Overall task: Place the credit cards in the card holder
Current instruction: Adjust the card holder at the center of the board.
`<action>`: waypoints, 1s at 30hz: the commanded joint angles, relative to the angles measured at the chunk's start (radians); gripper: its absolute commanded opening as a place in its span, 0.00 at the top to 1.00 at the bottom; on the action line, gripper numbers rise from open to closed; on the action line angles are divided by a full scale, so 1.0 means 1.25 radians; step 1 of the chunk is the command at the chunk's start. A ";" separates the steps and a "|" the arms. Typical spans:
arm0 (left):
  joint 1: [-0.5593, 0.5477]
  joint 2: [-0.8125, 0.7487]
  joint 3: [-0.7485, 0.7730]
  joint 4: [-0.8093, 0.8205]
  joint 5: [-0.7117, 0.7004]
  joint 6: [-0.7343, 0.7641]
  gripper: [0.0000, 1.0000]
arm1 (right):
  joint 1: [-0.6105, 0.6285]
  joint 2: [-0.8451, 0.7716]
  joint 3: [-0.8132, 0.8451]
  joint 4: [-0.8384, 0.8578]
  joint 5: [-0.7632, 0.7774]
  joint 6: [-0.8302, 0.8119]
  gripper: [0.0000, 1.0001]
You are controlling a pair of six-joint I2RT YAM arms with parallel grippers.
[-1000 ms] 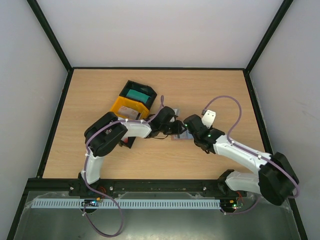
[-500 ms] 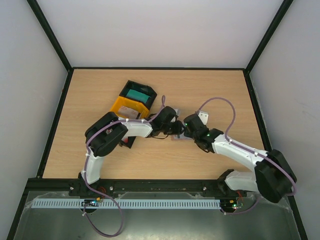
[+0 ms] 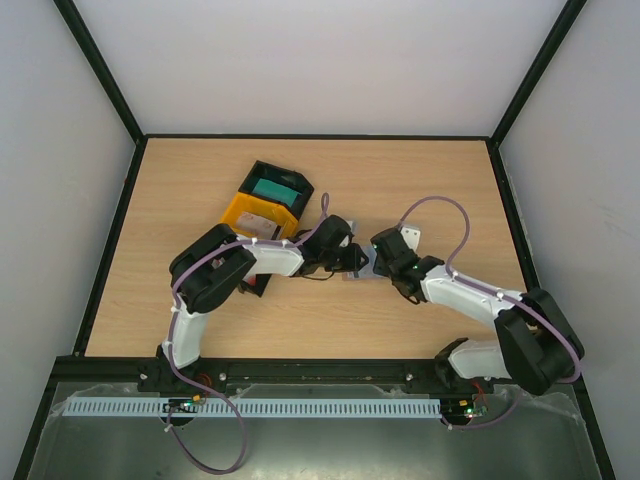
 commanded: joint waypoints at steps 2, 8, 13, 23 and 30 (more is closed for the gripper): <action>0.005 -0.011 -0.018 -0.031 -0.012 0.008 0.74 | -0.003 0.015 0.008 -0.014 0.047 -0.006 0.50; 0.005 -0.012 -0.018 -0.038 -0.017 0.009 0.74 | -0.005 0.063 0.000 0.032 -0.021 -0.010 0.52; 0.006 -0.014 -0.017 -0.051 -0.027 0.013 0.74 | -0.005 0.064 -0.013 0.083 -0.118 -0.016 0.57; 0.008 -0.018 -0.021 -0.055 -0.033 0.016 0.74 | -0.006 0.092 -0.012 0.109 -0.138 -0.008 0.71; 0.011 -0.026 -0.030 -0.053 -0.034 0.017 0.74 | -0.006 0.073 -0.004 0.115 -0.163 0.004 0.80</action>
